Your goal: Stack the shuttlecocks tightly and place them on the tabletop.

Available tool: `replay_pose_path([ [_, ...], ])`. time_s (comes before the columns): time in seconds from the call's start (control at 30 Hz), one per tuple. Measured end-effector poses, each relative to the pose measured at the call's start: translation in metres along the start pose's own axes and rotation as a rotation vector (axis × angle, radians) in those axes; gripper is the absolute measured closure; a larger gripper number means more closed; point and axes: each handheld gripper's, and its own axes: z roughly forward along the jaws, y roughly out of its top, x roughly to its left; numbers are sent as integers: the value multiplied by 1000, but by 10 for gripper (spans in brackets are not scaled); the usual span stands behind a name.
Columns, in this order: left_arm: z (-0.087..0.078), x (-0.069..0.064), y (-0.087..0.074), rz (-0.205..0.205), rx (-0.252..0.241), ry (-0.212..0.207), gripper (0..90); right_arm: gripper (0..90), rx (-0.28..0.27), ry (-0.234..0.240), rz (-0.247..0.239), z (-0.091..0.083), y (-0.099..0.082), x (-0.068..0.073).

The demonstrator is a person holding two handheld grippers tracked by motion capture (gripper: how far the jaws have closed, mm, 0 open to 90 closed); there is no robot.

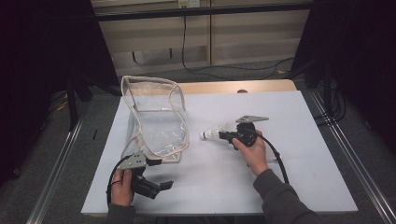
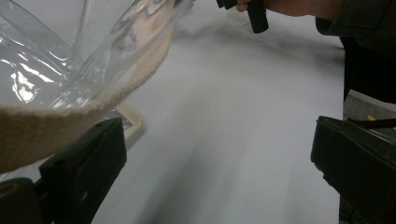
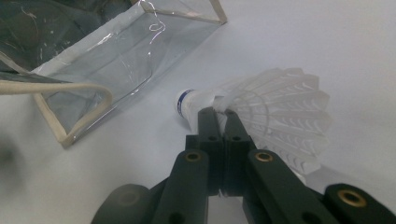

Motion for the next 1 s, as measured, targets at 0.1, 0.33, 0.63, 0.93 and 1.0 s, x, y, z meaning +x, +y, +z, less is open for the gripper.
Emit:
replay_pose_path([
  [0.1,0,0,0,-1,2,-1,35,888,-4,5,2,0,0,1],
  [0.33,0,0,0,-1,3,0,35,888,-2,-3,-1,2,-1,1],
  [0.63,0,0,0,1,4,0,35,801,18,-42,-11,4,-3,1],
  [0.93,0,0,0,0,7,0,35,684,14,-98,-38,2,-2,1],
  [1.0,0,0,0,2,8,0,35,647,17,-111,-35,2,-3,1],
])
